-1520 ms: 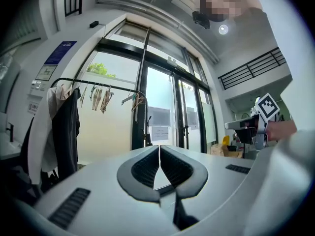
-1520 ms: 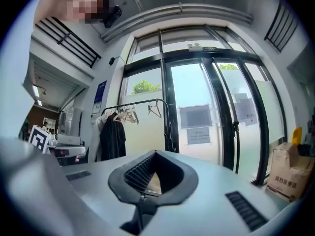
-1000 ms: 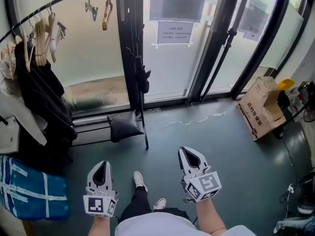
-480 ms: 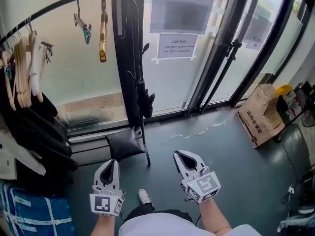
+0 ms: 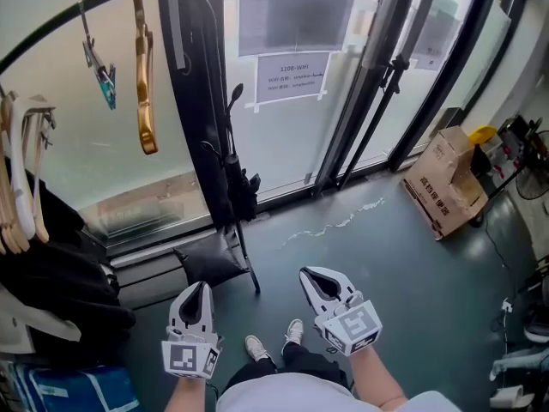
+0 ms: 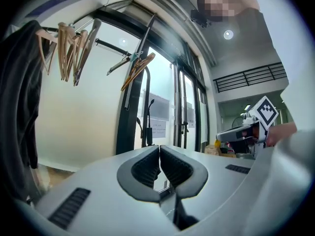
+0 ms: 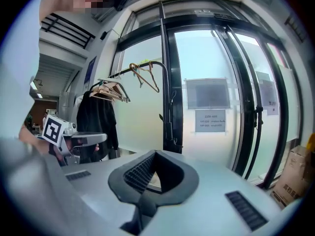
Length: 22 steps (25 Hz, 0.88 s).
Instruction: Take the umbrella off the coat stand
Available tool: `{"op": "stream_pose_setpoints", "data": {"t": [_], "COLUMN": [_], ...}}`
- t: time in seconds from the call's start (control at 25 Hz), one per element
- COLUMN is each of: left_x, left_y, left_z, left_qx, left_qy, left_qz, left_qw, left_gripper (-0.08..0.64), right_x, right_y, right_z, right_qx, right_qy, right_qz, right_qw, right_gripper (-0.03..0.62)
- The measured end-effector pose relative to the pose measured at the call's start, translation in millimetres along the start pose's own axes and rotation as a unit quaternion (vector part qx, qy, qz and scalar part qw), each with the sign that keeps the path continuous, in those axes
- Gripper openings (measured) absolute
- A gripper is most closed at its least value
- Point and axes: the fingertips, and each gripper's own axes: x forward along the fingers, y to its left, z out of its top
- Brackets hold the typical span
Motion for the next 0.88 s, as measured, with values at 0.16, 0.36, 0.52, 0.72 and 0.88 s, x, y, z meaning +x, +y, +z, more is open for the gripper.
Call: {"op": "stream_pose_setpoints", "data": {"t": [0.16,0.36,0.52,0.72,0.88], "left_x": [16,23,29,36,29], "left_y": [-2,5,12,10,13], "left_z": [6,14,15,17,11], "left_qx": [0.005,0.011,0.010,0.015,0.013], "left_qy": [-0.006,-0.011,-0.007,-0.008,0.004], "left_qz": [0.001,0.029,0.051,0.065,0.091], "left_qw": [1.0000,0.9995,0.9986,0.9977,0.9958], "left_gripper": [0.026,0.026,0.026,0.026,0.026], "right_x": [11,32,58,96,138], "right_y": [-14,-26,-40,-64,-74], "right_z": [1,6,0,-6,-20], "right_qx": [-0.007,-0.023,-0.034,-0.046,-0.040], "right_qy": [-0.002,-0.006,0.002,0.004,0.017], "right_qz": [-0.001,0.022,0.031,0.030,0.053], "right_qw": [1.000,0.999,0.999,0.998,0.998], "right_gripper": [0.017,0.018,0.020,0.024,0.145]}}
